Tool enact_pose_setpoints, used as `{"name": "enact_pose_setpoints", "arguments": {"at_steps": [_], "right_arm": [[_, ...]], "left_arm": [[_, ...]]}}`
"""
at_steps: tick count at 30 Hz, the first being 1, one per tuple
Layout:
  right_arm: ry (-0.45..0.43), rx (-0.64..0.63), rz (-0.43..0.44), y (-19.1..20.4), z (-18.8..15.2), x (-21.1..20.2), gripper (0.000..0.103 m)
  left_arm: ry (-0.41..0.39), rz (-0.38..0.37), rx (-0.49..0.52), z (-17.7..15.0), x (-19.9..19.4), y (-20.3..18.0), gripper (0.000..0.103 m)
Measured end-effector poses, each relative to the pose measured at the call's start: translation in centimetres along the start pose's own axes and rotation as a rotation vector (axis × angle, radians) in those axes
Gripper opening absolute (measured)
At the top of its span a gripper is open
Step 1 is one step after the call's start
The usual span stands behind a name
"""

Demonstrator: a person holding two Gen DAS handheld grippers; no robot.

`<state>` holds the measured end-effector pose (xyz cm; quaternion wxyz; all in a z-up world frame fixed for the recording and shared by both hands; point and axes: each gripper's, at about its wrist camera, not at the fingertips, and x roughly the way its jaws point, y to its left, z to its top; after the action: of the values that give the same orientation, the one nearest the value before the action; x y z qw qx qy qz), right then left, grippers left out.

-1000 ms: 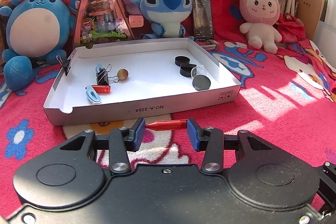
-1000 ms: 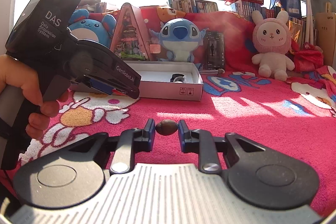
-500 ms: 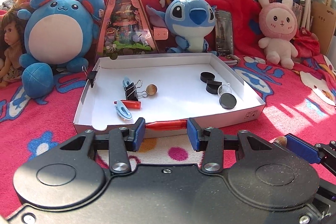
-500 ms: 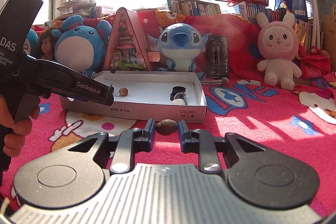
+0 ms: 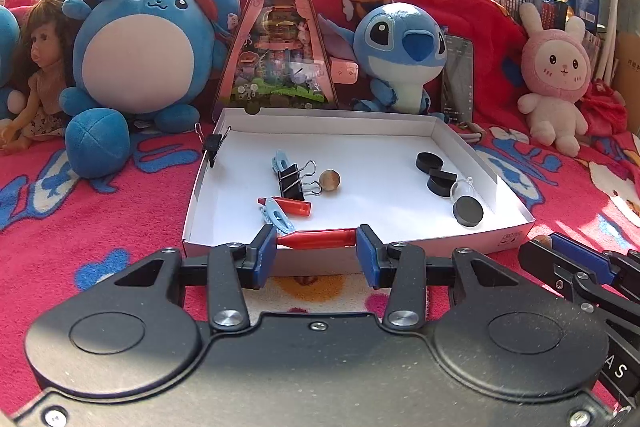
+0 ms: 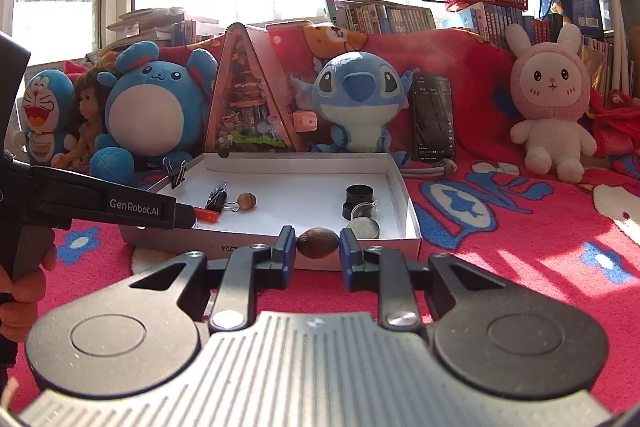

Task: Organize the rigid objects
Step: 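Carry the red marker and the acorn into the white box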

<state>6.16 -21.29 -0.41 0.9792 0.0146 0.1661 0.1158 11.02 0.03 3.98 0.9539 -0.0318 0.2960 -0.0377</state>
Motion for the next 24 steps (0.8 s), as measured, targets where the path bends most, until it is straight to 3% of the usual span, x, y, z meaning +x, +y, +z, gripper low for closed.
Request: {"name": "enact_pose_setpoints", "arguments": {"at_steps": [12,24], "right_arm": [[0.016,0.033,0.005,0.3,1.0,2.0,0.028],[0.051,0.047,0.004,-1.2,3.5,5.0,0.028]], "left_arm": [[-0.01,-0.003,-0.047,0.4,0.2,1.3,0.041],[-0.022,-0.004,-0.079,3.4,2.3,3.5,0.041]]}}
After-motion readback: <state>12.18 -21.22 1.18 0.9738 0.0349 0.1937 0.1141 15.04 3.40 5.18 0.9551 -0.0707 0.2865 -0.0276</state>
